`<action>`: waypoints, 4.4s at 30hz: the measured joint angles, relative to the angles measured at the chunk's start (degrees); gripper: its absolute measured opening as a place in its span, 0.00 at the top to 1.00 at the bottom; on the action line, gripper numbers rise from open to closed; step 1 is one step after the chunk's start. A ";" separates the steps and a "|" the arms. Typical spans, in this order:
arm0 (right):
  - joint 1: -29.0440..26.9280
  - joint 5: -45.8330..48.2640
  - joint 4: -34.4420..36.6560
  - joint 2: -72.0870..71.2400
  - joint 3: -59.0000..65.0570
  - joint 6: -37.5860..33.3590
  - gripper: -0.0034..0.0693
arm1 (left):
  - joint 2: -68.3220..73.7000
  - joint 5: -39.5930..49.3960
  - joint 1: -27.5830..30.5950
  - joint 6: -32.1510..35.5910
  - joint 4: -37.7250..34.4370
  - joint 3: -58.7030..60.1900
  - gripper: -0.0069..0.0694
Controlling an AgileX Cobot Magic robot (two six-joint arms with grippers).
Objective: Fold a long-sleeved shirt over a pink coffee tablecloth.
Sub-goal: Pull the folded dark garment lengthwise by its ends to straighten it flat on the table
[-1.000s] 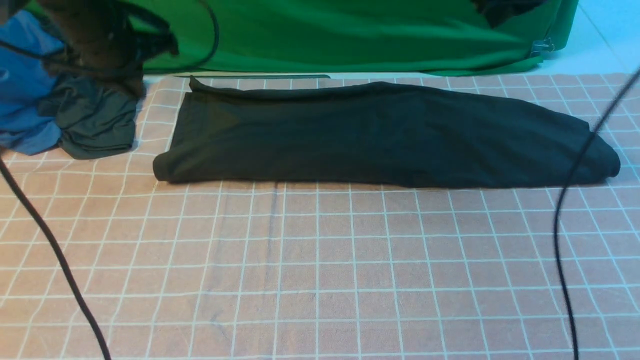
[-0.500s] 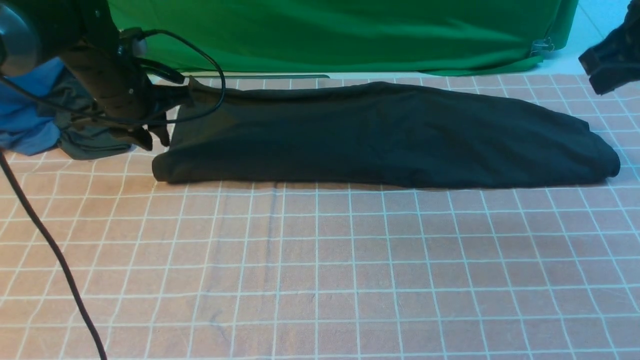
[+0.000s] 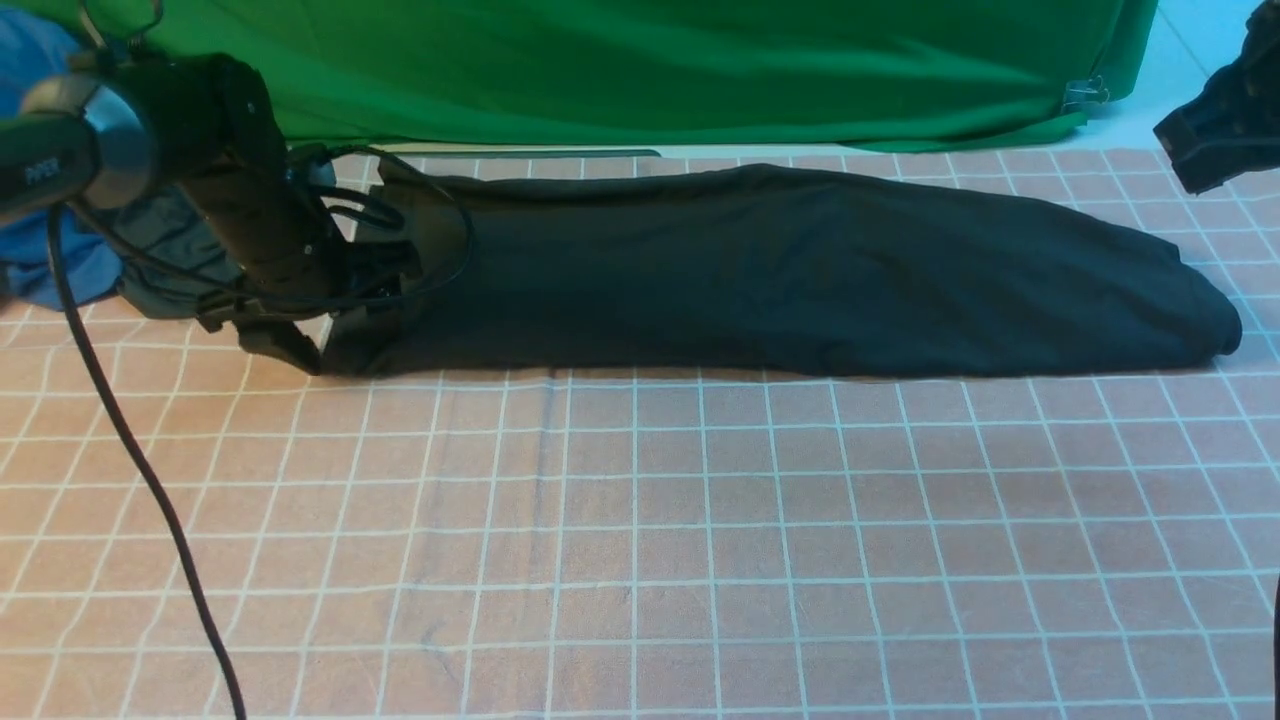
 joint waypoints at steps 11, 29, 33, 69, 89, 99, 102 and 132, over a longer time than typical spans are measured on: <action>-4.09 3.88 -3.69 0.00 0.00 3.60 0.90 | -5.78 5.23 0.54 1.59 1.94 -0.72 0.85; -15.14 -2.70 8.22 18.51 -0.34 8.88 0.08 | -9.16 7.76 1.59 1.21 6.19 -0.74 0.85; -14.38 -3.00 9.24 23.80 -3.34 8.81 0.07 | -9.16 7.61 1.59 1.21 6.19 -0.74 0.85; -12.33 6.13 0.83 -11.19 36.57 9.26 0.86 | -42.40 14.97 6.66 -3.16 7.29 34.62 0.85; -12.36 -2.49 -2.73 -20.28 52.00 12.27 0.51 | -57.74 9.60 7.95 -4.94 9.26 51.59 0.59; -12.36 -0.13 -4.22 -20.34 47.39 15.03 0.29 | -57.55 1.91 7.95 -9.26 9.41 46.38 0.27; -12.36 0.34 -3.05 -20.34 44.02 15.27 0.31 | -55.49 -4.81 7.95 -9.75 7.12 44.33 0.27; -12.42 -6.04 0.48 -20.67 42.33 14.94 0.31 | -25.87 -21.83 7.95 5.47 -2.35 42.82 0.29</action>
